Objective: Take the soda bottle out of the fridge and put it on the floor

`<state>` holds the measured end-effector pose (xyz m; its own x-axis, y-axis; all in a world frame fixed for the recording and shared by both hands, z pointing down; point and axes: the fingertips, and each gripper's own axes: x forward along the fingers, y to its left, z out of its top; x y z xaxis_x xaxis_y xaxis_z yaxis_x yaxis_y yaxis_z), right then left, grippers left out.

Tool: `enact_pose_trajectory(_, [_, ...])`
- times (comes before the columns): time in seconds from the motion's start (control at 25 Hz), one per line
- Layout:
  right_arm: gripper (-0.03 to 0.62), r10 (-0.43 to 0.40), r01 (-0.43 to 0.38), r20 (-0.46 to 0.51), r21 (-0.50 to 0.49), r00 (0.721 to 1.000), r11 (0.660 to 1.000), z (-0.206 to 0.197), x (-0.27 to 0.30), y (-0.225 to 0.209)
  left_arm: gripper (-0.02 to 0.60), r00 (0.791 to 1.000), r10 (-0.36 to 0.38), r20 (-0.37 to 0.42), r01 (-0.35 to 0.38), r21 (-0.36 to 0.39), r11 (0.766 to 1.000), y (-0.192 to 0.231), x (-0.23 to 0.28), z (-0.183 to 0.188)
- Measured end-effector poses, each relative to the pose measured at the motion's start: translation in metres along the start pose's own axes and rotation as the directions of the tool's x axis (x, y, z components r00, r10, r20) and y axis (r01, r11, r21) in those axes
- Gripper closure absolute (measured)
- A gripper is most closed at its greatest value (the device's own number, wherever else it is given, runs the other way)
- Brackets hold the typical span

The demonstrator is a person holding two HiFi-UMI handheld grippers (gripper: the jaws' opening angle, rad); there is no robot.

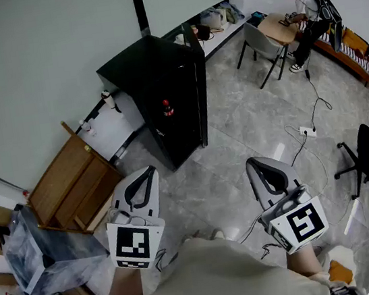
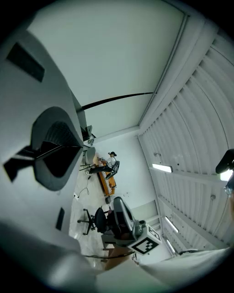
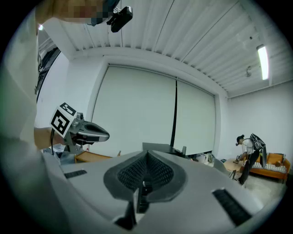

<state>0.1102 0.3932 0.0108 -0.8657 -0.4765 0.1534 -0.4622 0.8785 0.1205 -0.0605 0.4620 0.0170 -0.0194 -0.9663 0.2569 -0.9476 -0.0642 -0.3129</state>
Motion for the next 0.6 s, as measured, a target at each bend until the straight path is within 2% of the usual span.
enact_pose_trajectory(0.2, [0.597,-0.027,0.027,0.016,0.004,1.0,1.0,-0.001,0.004,-0.018,0.575,1.0,0.004,0.002,-0.004,0.006,1.0,-0.007,0.009,0.005])
enact_pose_trajectory(0.6, [0.597,0.006,-0.006,-0.02,-0.007,1.0,1.0,-0.023,0.001,-0.043,0.575,1.0,0.018,-0.017,-0.018,-0.006,1.0,-0.027,0.03,0.008])
